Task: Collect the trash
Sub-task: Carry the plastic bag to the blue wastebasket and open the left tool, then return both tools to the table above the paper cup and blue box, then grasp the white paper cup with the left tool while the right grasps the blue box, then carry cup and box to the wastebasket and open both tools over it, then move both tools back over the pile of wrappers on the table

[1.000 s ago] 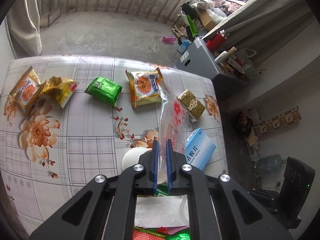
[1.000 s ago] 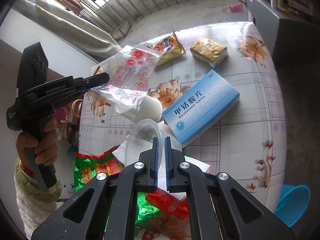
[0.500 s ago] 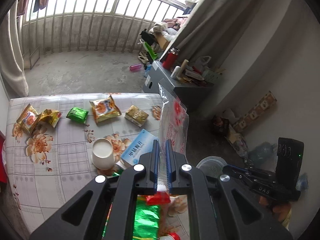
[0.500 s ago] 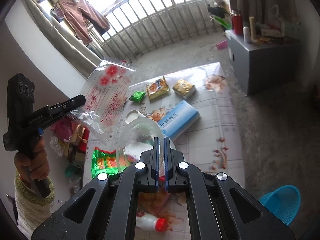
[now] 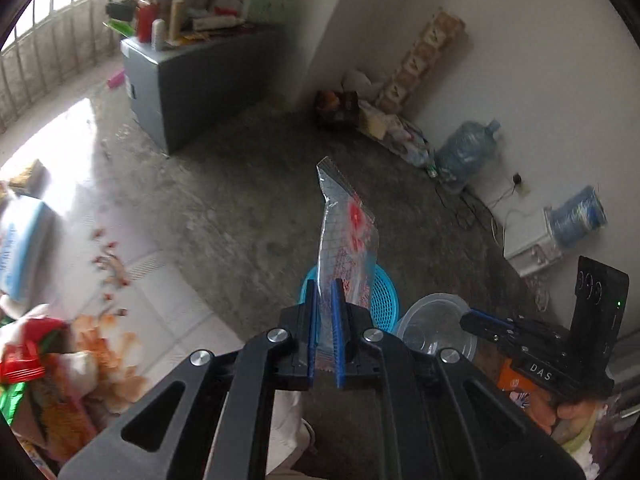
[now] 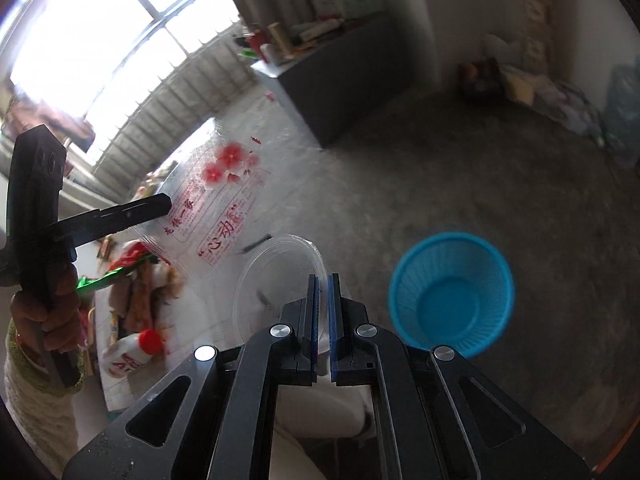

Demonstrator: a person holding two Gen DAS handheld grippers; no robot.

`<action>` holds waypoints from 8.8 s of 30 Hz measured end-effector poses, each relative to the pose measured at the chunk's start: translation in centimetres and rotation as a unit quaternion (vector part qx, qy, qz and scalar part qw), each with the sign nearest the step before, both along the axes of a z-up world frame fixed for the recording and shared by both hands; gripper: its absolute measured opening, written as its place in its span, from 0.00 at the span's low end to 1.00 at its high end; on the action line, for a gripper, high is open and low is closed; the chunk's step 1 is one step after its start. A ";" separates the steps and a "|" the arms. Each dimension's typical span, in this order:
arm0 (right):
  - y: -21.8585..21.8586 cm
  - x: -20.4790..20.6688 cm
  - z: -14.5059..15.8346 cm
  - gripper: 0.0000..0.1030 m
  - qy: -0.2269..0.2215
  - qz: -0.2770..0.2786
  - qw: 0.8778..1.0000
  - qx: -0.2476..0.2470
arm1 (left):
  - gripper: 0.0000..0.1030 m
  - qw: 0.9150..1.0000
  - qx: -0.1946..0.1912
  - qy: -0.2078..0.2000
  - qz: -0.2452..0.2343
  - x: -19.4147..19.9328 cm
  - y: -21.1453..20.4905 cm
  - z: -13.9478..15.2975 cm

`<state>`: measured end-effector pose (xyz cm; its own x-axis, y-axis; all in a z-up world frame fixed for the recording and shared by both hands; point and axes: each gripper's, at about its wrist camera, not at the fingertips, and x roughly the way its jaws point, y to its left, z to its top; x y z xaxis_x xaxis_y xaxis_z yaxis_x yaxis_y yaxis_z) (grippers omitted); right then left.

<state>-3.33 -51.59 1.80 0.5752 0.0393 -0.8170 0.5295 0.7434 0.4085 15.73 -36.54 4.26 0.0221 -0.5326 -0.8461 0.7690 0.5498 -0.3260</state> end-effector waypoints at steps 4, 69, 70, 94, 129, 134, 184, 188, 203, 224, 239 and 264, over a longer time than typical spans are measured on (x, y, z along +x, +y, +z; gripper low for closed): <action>-3.6 -3.7 -6.4 0.03 0.036 -0.084 0.995 0.031 | 0.07 0.999 0.043 0.025 -0.022 -2.3 -7.8 -7.4; 7.8 10.9 6.7 0.92 -0.154 0.133 0.979 -0.012 | 0.82 0.940 -0.074 -0.135 0.304 9.6 38.9 11.8; 8.0 12.2 6.6 0.92 -0.149 0.140 0.979 0.012 | 0.82 0.942 -0.068 -0.127 0.304 10.4 39.2 11.3; 19.6 42.6 -4.3 0.87 0.164 0.111 0.962 0.186 | 0.82 0.970 0.142 -0.114 0.163 26.8 30.8 -3.7; 23.7 48.6 -7.5 0.74 0.228 0.087 0.969 0.048 | 0.54 0.969 0.170 -0.038 0.176 31.1 29.7 -6.7; 22.8 47.4 -7.1 0.72 0.206 0.100 0.970 0.079 | 0.54 0.970 0.152 -0.038 0.188 31.0 30.6 -5.8; 7.8 5.3 4.5 0.71 -0.149 -0.085 0.985 -0.029 | 0.54 0.982 -0.078 -0.143 0.097 3.2 22.0 9.2; 5.6 1.3 2.3 0.71 -0.137 -0.127 0.982 -0.026 | 0.54 0.987 -0.073 -0.127 0.062 0.2 17.4 7.0; -2.1 -9.3 -7.7 0.71 -0.062 -0.259 0.964 0.008 | 0.54 0.996 -0.017 -0.076 -0.048 -8.6 -0.6 -2.4; -7.4 -10.3 -23.5 0.79 0.031 -0.322 0.934 0.154 | 0.75 0.995 0.077 -0.038 -0.043 -7.0 -12.1 -14.9; 0.0 -10.3 -15.1 0.81 -0.005 -0.217 0.976 0.025 | 0.78 0.995 0.002 -0.089 -0.051 -10.1 -1.4 -5.9; 14.8 -1.1 -3.5 0.92 -0.038 -0.008 0.961 -0.274 | 0.81 0.970 -0.083 -0.146 0.175 -6.9 30.8 2.1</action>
